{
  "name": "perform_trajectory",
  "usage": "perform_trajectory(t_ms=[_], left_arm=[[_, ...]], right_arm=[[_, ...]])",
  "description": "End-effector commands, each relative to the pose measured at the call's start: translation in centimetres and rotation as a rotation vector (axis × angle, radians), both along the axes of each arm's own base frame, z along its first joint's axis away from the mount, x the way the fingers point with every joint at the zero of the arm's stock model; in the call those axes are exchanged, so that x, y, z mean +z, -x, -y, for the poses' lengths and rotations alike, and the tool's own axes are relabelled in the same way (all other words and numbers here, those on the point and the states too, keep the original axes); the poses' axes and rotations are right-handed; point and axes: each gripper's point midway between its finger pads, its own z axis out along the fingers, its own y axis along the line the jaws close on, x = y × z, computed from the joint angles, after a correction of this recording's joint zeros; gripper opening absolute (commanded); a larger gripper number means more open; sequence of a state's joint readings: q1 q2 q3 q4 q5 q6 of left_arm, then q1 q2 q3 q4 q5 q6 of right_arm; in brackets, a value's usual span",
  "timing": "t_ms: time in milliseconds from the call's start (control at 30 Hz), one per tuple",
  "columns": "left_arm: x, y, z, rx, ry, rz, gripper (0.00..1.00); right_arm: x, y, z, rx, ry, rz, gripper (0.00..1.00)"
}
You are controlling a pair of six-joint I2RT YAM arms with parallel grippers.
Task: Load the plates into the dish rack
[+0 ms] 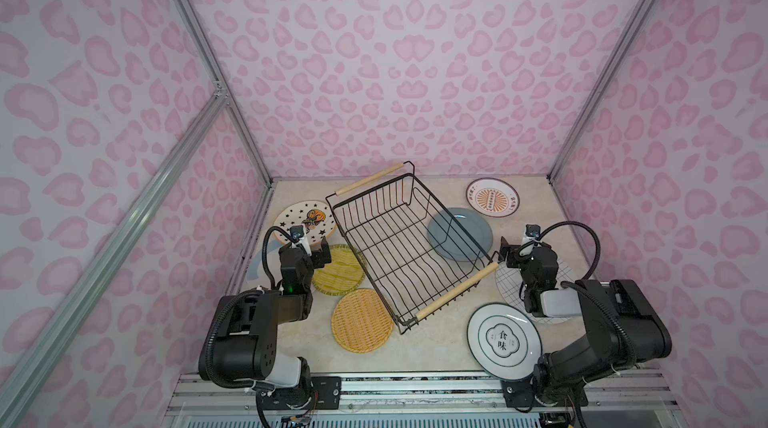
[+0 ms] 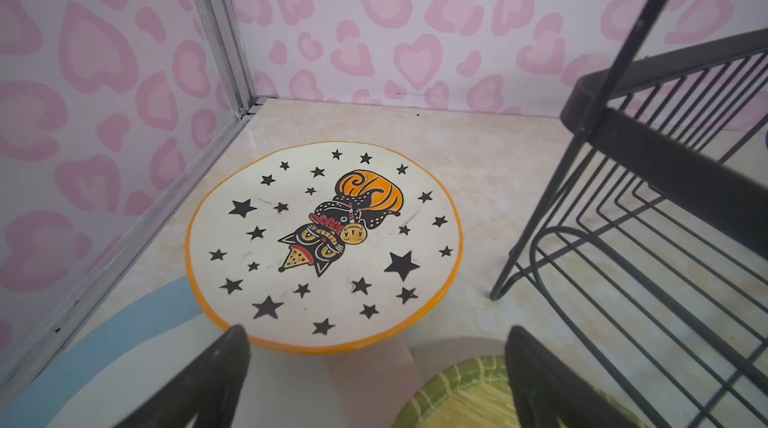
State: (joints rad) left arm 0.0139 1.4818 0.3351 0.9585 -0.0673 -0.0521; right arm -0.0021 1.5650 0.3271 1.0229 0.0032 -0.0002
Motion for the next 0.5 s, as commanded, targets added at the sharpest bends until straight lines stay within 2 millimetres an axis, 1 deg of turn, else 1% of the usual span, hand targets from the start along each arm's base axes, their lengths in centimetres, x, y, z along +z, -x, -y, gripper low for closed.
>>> perform_trajectory(t_ms=[0,467], left_arm=[[0.69,-0.08,0.02,-0.005,-0.008,0.026,0.97],[0.68,-0.10,0.11,-0.007,-0.010,0.024,0.97]], right_arm=[[0.38,-0.24,0.01,-0.003,-0.001,0.017,1.00],[0.40,-0.27,0.30,0.001,-0.025,0.019,1.00]])
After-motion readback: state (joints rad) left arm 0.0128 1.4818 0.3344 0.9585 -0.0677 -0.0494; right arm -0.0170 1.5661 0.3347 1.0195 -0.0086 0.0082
